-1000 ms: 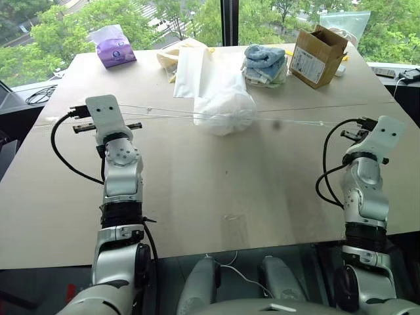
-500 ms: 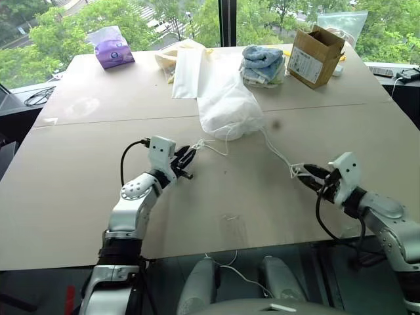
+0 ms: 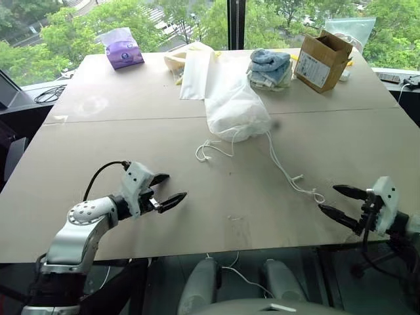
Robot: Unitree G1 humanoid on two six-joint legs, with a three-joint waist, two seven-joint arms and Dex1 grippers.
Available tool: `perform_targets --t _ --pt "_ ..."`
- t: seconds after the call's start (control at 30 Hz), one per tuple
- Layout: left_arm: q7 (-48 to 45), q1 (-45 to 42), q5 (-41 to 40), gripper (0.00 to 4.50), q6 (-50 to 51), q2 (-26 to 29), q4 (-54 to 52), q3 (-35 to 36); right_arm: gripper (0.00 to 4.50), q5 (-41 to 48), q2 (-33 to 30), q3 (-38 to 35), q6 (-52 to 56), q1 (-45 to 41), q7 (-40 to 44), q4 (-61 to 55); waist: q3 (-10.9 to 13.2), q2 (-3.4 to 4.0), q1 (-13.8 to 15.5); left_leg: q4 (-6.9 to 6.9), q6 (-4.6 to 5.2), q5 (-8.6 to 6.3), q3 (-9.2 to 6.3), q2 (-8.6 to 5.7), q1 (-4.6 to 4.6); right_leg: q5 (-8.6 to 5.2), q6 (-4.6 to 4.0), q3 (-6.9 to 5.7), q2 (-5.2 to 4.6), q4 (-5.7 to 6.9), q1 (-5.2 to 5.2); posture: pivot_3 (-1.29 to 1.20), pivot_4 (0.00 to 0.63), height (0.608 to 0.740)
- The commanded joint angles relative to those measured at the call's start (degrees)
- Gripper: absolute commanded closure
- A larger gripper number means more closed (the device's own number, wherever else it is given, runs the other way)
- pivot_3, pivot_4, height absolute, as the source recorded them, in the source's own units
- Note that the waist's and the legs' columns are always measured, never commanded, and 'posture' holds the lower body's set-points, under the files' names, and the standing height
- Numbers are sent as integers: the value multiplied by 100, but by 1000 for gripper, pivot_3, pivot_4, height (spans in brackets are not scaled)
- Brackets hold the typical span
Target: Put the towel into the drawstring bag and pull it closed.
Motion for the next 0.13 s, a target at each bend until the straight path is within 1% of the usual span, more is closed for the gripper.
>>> perform_targets --t 0.03,0.13 --pt "-146 61 -2 24 -136 105 -147 142 282 239 -87 -392 -364 -78 473 156 2 3 1 -1 0 0 0 0 7 0 0 0 0 -1 6 0 150 740" --pt "-171 86 -16 24 -179 83 -222 180 282 350 -86 -483 -355 -214 656 320 2 3 0 -1 0 -1 -5 2 17 0 -1 -4 1 -1 18 0 150 740"
